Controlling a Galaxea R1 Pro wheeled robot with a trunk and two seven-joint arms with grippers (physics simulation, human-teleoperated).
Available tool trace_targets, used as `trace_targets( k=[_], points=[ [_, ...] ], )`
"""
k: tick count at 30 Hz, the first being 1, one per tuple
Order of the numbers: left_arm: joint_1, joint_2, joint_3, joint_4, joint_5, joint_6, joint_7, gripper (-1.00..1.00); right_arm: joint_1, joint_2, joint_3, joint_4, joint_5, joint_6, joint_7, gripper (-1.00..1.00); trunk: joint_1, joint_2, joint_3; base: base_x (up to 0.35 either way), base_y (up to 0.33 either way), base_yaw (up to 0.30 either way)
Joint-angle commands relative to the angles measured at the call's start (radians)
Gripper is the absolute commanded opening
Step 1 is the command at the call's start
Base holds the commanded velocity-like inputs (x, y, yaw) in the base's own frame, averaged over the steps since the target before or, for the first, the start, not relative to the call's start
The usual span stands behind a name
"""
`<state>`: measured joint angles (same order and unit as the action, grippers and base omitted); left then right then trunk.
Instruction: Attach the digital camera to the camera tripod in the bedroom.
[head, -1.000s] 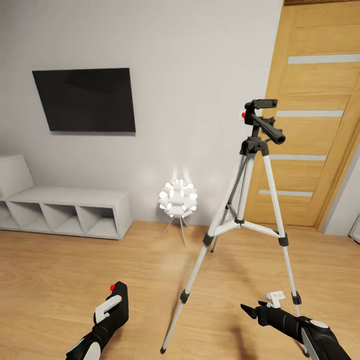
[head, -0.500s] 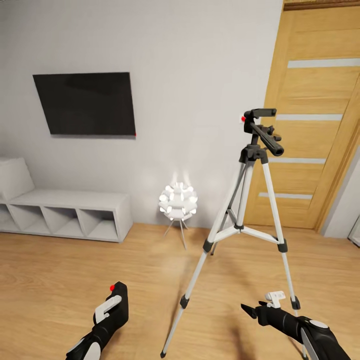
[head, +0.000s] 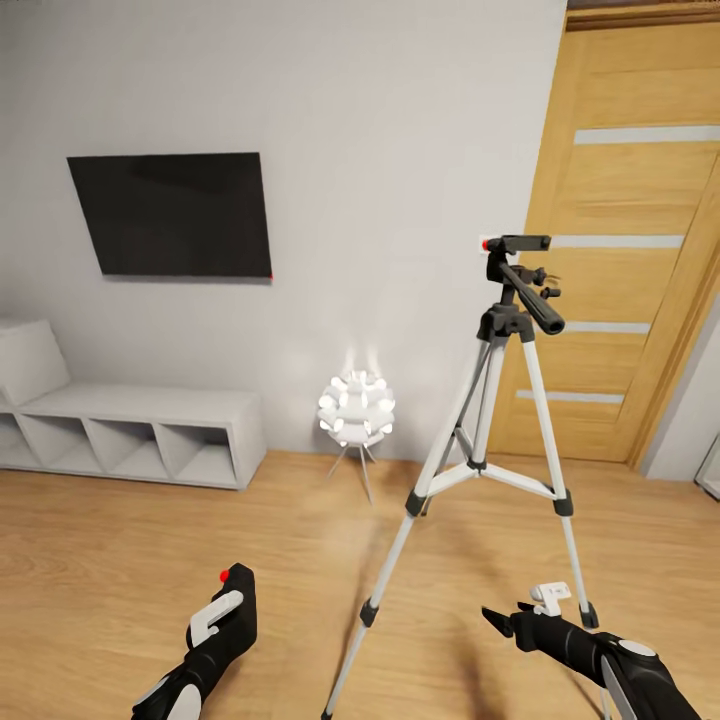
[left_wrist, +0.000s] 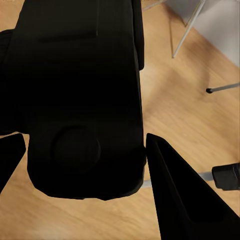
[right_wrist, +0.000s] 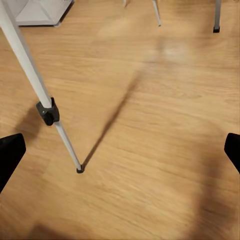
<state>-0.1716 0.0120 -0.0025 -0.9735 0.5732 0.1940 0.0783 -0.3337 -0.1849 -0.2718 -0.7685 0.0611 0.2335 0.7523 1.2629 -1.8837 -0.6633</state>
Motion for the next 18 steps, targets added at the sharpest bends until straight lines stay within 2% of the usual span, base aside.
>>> trace_targets(
  k=[1,12,15,18],
  points=[
    [0.000,0.000,-0.001,-0.002,0.007,0.005,0.004,-1.00,-0.001,0.001,-0.004,-0.002,0.006,0.006,0.007,1.00,-0.004,0.007,0.002,0.000,0.000,0.000],
    [0.000,0.000,0.000,-0.001,0.006,0.005,0.006,-1.00,-0.001,0.001,-0.004,0.000,0.006,0.006,-0.016,1.00,-0.046,0.084,0.037,0.000,0.000,0.000],
    [0.000,0.000,0.000,0.003,0.009,0.006,0.007,-1.00,-0.001,0.002,-0.004,0.005,0.005,0.006,-0.037,1.00,-0.058,0.105,0.046,0.000,0.000,0.000],
    [0.000,0.001,0.000,0.026,0.011,0.007,0.008,-1.00,-0.001,0.003,-0.004,0.037,0.005,0.004,-0.086,1.00,-0.069,0.126,0.055,0.000,0.000,0.000]
  ],
)
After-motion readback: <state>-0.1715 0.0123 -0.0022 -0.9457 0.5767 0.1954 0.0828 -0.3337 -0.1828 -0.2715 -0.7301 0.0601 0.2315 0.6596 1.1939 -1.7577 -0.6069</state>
